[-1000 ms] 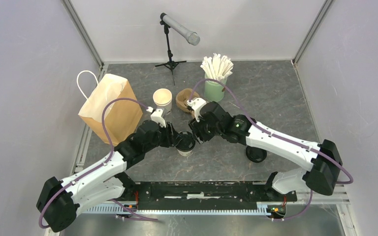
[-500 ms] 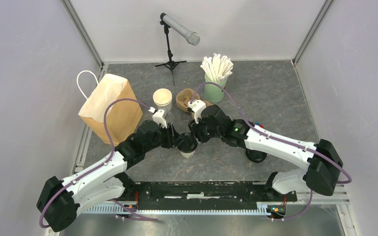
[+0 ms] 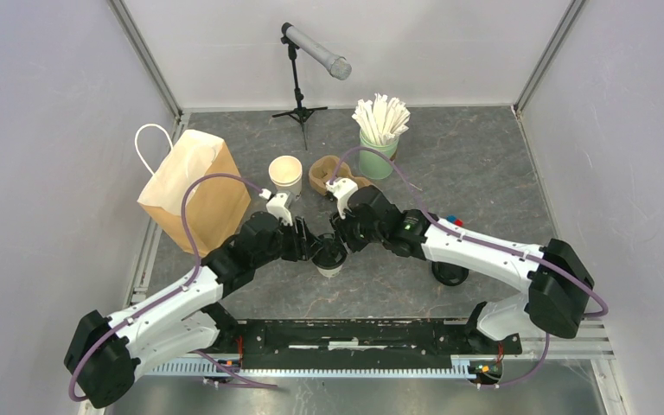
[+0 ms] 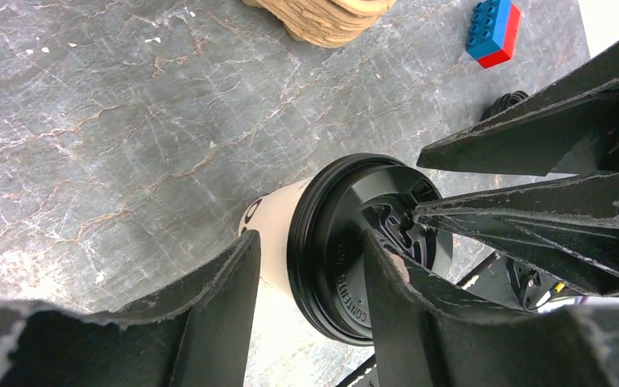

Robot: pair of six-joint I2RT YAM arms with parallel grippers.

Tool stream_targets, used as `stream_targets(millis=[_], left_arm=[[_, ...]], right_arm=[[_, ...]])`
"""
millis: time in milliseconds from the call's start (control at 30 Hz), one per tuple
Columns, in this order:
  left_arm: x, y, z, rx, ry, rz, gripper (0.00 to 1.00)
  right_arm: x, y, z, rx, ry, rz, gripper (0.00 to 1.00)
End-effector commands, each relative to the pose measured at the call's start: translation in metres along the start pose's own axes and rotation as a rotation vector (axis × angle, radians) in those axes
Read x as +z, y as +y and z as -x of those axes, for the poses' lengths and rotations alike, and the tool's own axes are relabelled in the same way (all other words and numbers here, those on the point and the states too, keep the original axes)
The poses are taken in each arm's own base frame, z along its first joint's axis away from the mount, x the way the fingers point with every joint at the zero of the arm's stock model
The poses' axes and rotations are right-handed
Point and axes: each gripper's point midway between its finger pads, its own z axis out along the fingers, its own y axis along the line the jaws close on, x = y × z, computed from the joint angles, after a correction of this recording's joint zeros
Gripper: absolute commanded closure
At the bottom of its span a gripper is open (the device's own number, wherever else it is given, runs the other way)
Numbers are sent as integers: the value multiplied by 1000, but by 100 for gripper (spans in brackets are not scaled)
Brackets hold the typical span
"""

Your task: Pack the takeout coffee

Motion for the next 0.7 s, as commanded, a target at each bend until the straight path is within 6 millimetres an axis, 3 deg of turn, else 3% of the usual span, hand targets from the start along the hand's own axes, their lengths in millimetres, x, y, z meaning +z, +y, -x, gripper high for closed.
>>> stream_targets(millis=[0,233,400,667], left_arm=[[-4,1,14,-16,-27,45,42],[-5,8,13,-11,-18,88,42],[-5,8,13,-5,-17,84,50],[1,9,2,-13,13,68,53]], right_arm=[[1,-5,15,-9,-39,-28,63],[1,-7,21,-26,-46,-41,66],[1,-5,26,-33,-55,-36,70],[4,-5,26,-38,-56,-33,70]])
